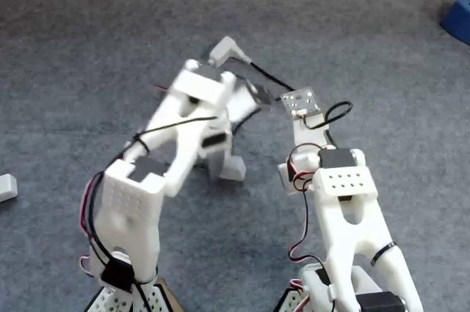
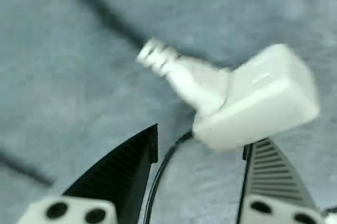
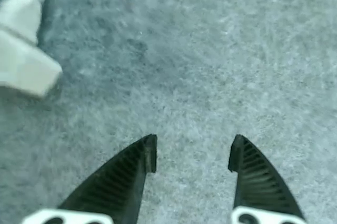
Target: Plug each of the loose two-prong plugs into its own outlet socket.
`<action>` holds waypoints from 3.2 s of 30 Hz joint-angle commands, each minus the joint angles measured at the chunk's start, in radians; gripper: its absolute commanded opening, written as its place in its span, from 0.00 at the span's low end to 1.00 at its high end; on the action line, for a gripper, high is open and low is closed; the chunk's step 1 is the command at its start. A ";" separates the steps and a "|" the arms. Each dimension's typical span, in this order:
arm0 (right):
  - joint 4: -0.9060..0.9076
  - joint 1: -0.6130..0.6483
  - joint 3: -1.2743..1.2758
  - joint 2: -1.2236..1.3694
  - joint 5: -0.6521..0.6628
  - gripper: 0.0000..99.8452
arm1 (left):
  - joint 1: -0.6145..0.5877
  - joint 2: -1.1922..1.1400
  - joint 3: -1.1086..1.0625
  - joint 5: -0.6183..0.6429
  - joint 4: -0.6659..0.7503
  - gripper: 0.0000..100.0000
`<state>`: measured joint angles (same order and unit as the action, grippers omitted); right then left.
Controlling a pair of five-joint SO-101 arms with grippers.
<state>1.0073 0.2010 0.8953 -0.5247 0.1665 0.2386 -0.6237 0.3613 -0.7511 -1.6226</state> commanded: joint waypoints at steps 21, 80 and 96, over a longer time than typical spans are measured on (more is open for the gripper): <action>-0.021 -0.010 -0.002 -0.036 -0.011 0.22 | 0.048 0.007 0.114 -0.229 0.021 0.39; -0.019 0.065 0.041 -0.036 -0.003 0.22 | -0.648 -0.061 0.777 -0.109 0.123 0.43; -0.021 0.071 0.039 -0.036 -0.003 0.22 | -1.268 -0.054 0.542 0.169 -0.158 0.43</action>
<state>0.9981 0.2624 0.9459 -0.5247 0.1665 -0.9659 -0.7281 0.9444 -0.5976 -1.7607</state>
